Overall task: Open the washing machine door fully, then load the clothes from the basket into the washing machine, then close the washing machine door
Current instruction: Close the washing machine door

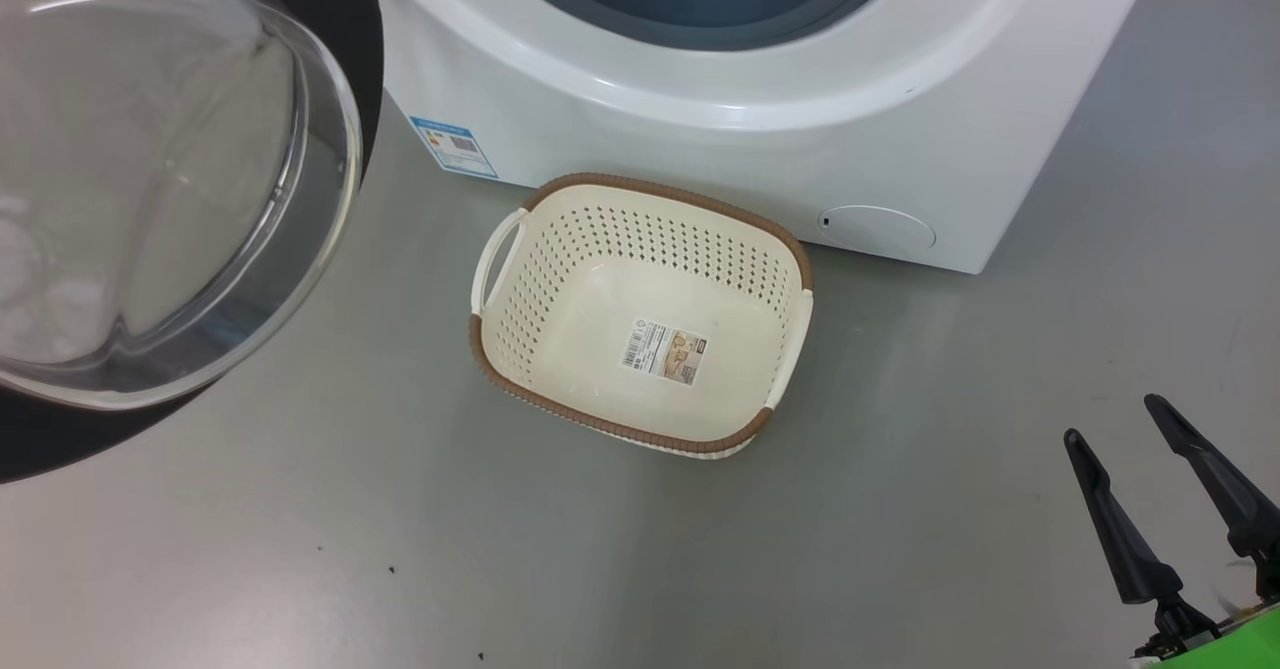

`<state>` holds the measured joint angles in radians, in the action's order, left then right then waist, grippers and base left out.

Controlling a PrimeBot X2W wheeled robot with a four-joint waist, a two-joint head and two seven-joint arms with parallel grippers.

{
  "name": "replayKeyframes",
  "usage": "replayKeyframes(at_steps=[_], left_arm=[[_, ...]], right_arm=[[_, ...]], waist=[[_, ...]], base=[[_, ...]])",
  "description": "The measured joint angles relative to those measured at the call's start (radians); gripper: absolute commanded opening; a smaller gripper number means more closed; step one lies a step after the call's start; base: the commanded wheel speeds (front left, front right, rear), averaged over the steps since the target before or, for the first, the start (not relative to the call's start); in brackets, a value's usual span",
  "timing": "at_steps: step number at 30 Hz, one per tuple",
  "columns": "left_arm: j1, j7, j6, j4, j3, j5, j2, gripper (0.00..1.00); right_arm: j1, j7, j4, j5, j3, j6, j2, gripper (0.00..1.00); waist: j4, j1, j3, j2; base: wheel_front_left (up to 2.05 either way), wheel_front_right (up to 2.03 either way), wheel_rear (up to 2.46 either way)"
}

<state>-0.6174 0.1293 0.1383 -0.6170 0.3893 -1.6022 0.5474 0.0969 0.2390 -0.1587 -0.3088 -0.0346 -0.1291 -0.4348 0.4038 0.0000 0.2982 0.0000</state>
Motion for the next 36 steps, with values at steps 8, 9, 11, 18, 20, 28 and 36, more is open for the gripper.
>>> replayKeyframes(at_steps=[8,9,11,18,20,28,36], left_arm=[[0.008,-0.009,0.019,0.029,-0.007,0.017,-0.001,0.0],[0.014,-0.009,0.026,0.033,-0.011,0.019,0.0,0.0],[0.023,-0.018,0.04,0.034,-0.014,0.035,0.001,0.0],[0.055,0.024,0.063,0.06,-0.036,0.05,0.027,0.0],[0.065,0.044,0.064,0.071,-0.039,0.049,0.034,0.0],[0.107,0.106,0.069,0.126,-0.039,0.032,0.044,0.0],[0.146,0.134,0.059,0.171,-0.031,0.019,0.046,0.0]], right_arm=[[0.0,-0.001,-0.008,-0.001,0.008,0.0,-0.007,1.0],[0.0,-0.001,-0.008,-0.001,0.008,0.0,-0.007,1.0],[0.0,-0.002,-0.009,-0.001,0.008,0.0,-0.008,1.0],[-0.001,-0.009,-0.01,-0.002,0.009,0.0,-0.016,1.0],[-0.001,-0.009,-0.01,-0.002,0.009,0.0,-0.017,1.0],[-0.001,-0.013,-0.016,-0.002,0.01,0.0,-0.019,1.0],[-0.016,-0.017,-0.022,-0.002,0.009,0.0,-0.031,1.0]], waist=[[-0.001,0.0,0.02,0.0],[-0.001,0.0,0.021,0.0],[-0.002,0.0,0.024,0.0],[-0.006,-0.0001,0.03,0.0],[-0.005,-0.0001,0.029,0.0],[0.002,-0.0001,0.033,0.0],[0.005,-0.0001,0.038,0.0]], base=[[0.0,0.0,0.0],[0.0,0.0,0.0],[0.0,0.0,0.0],[0.0,0.0,0.0],[0.0,0.0,0.0],[0.0,0.0,0.0],[0.0,0.0,0.0]])
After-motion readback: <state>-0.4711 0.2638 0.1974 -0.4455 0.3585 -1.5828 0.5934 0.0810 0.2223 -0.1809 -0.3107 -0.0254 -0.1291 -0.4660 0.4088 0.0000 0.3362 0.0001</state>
